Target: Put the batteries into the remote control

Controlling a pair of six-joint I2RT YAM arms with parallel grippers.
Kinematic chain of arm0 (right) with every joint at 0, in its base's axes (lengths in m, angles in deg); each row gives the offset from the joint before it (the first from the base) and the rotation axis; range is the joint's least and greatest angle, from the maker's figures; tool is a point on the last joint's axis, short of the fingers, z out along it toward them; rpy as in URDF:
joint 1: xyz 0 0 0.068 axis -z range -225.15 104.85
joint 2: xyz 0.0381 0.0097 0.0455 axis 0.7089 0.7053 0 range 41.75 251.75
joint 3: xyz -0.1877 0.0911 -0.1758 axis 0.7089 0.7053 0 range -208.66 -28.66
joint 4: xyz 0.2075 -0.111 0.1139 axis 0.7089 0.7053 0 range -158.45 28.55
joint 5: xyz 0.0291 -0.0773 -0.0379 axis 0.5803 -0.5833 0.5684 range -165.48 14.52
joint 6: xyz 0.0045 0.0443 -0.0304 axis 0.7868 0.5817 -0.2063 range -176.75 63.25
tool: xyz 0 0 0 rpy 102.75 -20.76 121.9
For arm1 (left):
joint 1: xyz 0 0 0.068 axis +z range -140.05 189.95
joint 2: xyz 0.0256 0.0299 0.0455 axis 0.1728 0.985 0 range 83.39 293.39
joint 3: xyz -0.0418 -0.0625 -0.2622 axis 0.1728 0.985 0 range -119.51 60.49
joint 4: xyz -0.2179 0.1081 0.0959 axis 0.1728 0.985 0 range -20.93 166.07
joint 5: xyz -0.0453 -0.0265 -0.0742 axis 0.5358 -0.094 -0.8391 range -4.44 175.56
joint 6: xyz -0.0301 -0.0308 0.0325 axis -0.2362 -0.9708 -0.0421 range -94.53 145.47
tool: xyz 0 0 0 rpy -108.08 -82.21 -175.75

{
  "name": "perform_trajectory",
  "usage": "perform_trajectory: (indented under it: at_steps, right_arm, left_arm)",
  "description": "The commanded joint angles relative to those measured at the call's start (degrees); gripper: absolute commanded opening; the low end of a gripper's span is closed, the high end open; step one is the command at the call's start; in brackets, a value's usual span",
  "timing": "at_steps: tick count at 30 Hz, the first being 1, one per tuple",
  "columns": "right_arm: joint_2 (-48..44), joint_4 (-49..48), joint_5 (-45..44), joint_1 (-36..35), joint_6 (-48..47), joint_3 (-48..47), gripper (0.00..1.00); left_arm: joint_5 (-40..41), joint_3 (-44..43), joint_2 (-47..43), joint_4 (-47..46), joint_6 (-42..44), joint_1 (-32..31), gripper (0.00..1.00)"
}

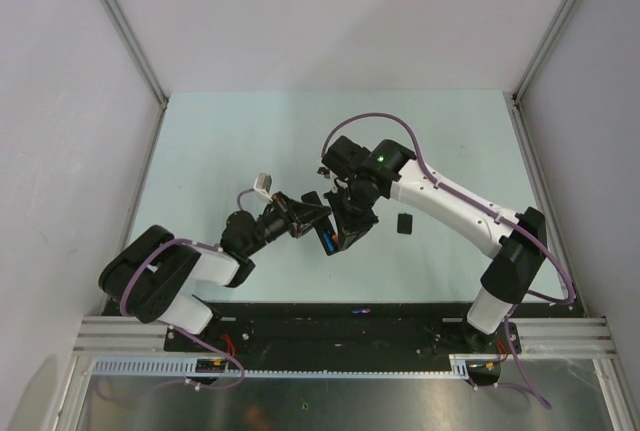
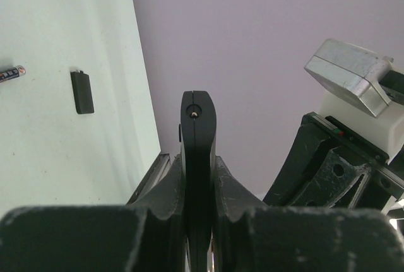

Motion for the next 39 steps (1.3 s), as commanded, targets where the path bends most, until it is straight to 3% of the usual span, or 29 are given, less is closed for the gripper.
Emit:
perform_trajectory:
  at_steps: [1,39]
  right_arm:
    - [0.6,-0.5,0.0,0.1,0.7,-0.6,0.0]
    - [4.1,-1.0,-5.8,0.3,0.2,-4.3,0.0]
  left_arm:
    - [1.5,0.2,-1.7,-20.7,0.7,-0.8,0.0]
    - [0.5,0.1,-4.1,-20.8,-5.6,-2.3,0.0]
